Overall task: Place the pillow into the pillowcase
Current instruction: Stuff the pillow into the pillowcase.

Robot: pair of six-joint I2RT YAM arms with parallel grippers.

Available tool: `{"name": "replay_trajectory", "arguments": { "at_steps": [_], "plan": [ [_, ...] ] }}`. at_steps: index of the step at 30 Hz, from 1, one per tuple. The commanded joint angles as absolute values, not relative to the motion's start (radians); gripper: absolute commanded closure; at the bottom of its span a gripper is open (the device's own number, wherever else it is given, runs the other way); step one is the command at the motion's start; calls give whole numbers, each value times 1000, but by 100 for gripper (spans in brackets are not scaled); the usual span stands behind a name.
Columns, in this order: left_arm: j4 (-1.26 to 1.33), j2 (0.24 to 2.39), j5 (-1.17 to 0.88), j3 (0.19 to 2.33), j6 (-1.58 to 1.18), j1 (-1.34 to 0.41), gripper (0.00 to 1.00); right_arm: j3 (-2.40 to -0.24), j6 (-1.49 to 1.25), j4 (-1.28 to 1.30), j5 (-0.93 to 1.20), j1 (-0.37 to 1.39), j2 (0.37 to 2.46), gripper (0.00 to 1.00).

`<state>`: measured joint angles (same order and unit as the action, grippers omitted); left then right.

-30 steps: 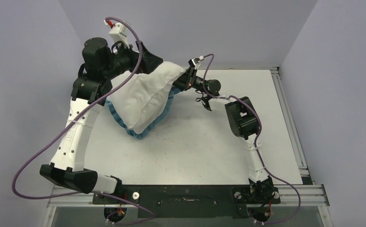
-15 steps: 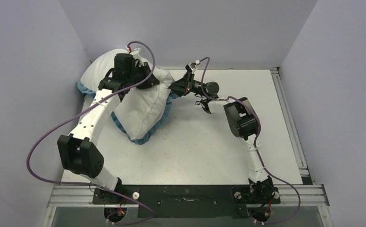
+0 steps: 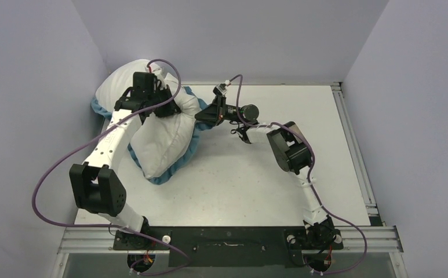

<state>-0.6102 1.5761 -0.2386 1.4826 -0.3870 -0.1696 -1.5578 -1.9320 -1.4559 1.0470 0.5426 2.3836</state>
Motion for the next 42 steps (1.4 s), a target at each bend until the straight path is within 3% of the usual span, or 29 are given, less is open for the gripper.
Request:
{"name": "replay_trajectory", "arguments": {
  "at_steps": [1, 5, 6, 9, 10, 13, 17, 20, 22, 25, 28, 29, 31, 34, 38, 42],
  "plan": [
    [-706, 1646, -127, 1474, -307, -138, 100, -1573, -1914, -1715, 1045, 545, 2287, 95],
    [-681, 1560, -200, 1458, -327, -136, 99, -1421, -1652, -1433, 1032, 489, 2124, 94],
    [-667, 1519, -224, 1448, -342, -134, 92, -1384, -1568, -1330, 1017, 470, 2071, 88],
    [-625, 1385, -283, 1410, -426, -123, 52, -1349, -1279, -970, 944, 410, 1927, 59],
    [-618, 1342, -287, 1393, -456, -116, 44, -1364, -1204, -875, 918, 397, 1902, 48],
    [-641, 1229, -274, 1352, -535, -56, 24, -1458, -1016, -592, 788, 385, 1877, 15],
    [-743, 1155, -211, 1315, -561, 122, 13, -1739, -840, -178, 734, 430, 2064, 1],
    [-828, 1192, -89, 1294, -587, 237, 4, -2003, -783, 30, 736, 492, 2266, 10],
    [-830, 1261, -94, 1269, -636, 320, 3, -2119, -756, 140, 741, 543, 2377, 10],
    [-666, 1358, -255, 1197, -669, 365, 3, -2151, -758, 221, 781, 615, 2473, 2],
    [-506, 1457, -385, 1201, -635, 273, 8, -2029, -752, 178, 835, 666, 2433, 24],
    [-498, 1499, -413, 1225, -619, 229, 10, -1973, -755, 152, 869, 678, 2407, 40],
    [-470, 1530, -476, 1251, -598, 126, 15, -1874, -732, 153, 918, 700, 2334, 60],
    [-400, 1509, -526, 1232, -608, -58, 23, -1686, -670, 206, 969, 725, 2167, 79],
    [-278, 1470, -509, 1189, -607, -330, 26, -1425, -618, 299, 956, 722, 1873, 79],
    [-160, 1581, -484, 1262, -650, -455, 25, -1463, -482, 579, 838, 639, 1708, 68]
  ]
}}
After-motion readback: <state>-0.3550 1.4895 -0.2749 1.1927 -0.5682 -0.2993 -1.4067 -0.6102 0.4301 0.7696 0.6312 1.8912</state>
